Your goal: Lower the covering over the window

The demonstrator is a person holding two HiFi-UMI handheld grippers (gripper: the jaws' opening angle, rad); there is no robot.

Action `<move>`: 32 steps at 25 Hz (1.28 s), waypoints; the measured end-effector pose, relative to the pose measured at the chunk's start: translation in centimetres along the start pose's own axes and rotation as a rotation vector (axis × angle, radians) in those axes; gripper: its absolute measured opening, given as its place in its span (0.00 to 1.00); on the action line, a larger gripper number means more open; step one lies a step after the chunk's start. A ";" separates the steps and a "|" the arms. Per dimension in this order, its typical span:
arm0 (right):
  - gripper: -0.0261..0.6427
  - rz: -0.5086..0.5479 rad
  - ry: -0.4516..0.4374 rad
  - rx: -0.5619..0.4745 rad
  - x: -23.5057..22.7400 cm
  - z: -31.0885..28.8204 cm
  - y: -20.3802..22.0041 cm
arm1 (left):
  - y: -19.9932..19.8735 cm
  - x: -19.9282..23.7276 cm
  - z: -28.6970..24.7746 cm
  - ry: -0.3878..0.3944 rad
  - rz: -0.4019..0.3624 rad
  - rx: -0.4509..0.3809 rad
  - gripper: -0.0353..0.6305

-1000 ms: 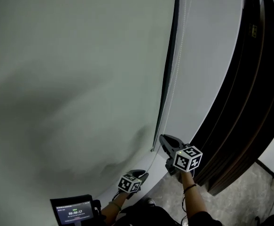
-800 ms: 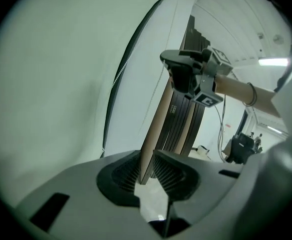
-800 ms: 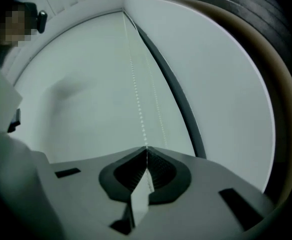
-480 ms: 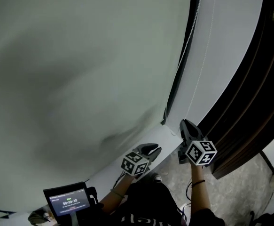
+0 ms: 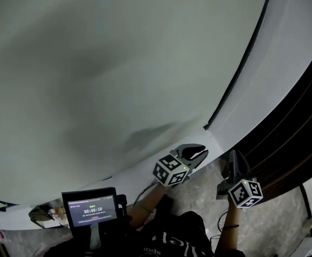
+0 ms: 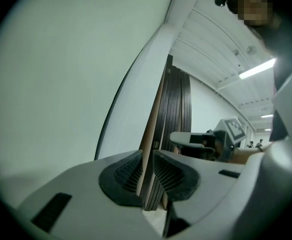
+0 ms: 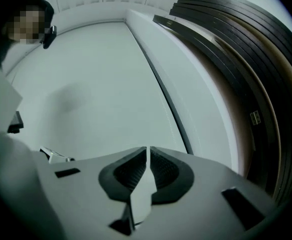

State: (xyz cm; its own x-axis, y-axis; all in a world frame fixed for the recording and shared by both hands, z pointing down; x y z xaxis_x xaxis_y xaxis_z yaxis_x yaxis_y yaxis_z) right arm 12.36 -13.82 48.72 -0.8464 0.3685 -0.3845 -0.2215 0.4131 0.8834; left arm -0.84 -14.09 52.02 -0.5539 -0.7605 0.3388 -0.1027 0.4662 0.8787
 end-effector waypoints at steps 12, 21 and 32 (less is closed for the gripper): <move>0.06 -0.076 -0.025 0.157 5.9 2.1 9.3 | 3.8 -1.6 2.7 0.065 0.068 -0.050 0.15; 0.06 -0.129 -0.057 0.175 3.7 10.3 11.3 | 7.0 -10.0 1.2 0.040 0.096 0.004 0.15; 0.06 -0.095 -0.029 0.187 5.2 6.6 11.0 | 5.6 -6.4 1.5 0.073 0.069 -0.015 0.15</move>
State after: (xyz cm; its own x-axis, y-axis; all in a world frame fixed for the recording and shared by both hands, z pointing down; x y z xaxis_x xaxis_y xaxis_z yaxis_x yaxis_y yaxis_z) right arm 8.74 -1.93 54.67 -0.8112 0.3426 -0.4738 -0.2041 0.5935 0.7785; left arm 0.88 -5.94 54.24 -0.4978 -0.7577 0.4220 -0.0539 0.5127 0.8569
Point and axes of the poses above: the fingertips, and each gripper's own axes: z backward along the fingers, x to its left, y out of its underside, the point moved 3 cm from there along z, backward along the fingers, and after that the axes turned 12 degrees about x, right-handed, at the moved point
